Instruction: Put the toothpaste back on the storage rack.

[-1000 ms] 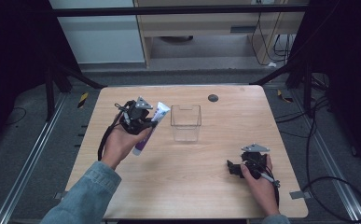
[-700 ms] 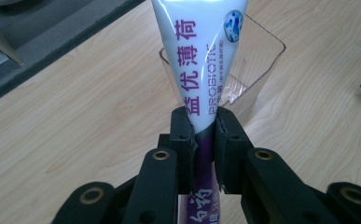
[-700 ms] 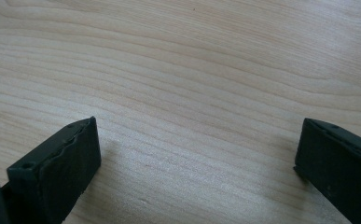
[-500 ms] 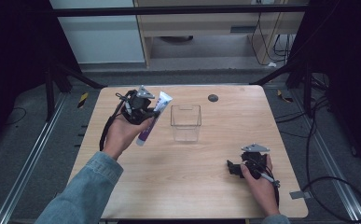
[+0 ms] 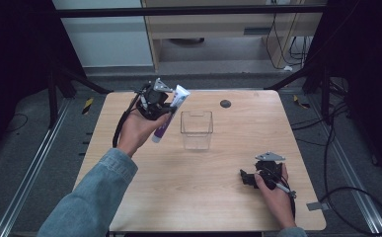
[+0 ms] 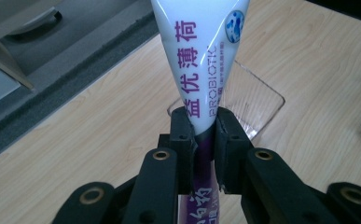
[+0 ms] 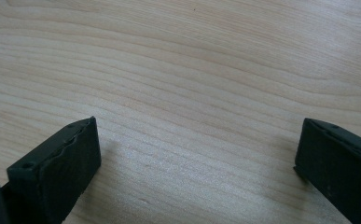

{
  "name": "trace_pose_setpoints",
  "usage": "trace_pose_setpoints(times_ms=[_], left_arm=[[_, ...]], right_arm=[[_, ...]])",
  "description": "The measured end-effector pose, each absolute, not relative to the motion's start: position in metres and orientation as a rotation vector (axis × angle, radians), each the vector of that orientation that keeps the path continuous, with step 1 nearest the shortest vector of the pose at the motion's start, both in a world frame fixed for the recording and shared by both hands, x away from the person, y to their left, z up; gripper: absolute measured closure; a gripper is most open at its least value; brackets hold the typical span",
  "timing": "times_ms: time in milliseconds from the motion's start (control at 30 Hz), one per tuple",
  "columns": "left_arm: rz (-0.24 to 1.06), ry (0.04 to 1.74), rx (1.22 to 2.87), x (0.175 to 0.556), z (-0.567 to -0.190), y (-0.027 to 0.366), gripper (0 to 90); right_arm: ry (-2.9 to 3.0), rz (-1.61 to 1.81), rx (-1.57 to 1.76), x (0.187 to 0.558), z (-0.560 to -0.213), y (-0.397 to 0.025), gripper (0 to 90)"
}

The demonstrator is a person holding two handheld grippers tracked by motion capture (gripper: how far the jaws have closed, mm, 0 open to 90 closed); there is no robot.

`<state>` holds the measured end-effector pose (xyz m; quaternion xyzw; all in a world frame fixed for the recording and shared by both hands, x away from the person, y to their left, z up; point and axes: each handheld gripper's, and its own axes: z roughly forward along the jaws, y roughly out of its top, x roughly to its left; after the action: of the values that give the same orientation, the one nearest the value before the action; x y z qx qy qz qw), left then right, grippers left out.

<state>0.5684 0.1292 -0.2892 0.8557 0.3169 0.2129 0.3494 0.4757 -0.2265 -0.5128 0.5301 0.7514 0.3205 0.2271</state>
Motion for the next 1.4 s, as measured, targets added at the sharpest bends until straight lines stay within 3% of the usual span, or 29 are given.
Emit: trace_pose_setpoints(times_ms=[1400], left_arm=[[0.579, 0.757, 2.058, 0.605, -0.273, 0.085, 78.9]], right_arm=[[2.069, 0.882, 1.456, 0.476, -0.513, -0.227, 0.3]])
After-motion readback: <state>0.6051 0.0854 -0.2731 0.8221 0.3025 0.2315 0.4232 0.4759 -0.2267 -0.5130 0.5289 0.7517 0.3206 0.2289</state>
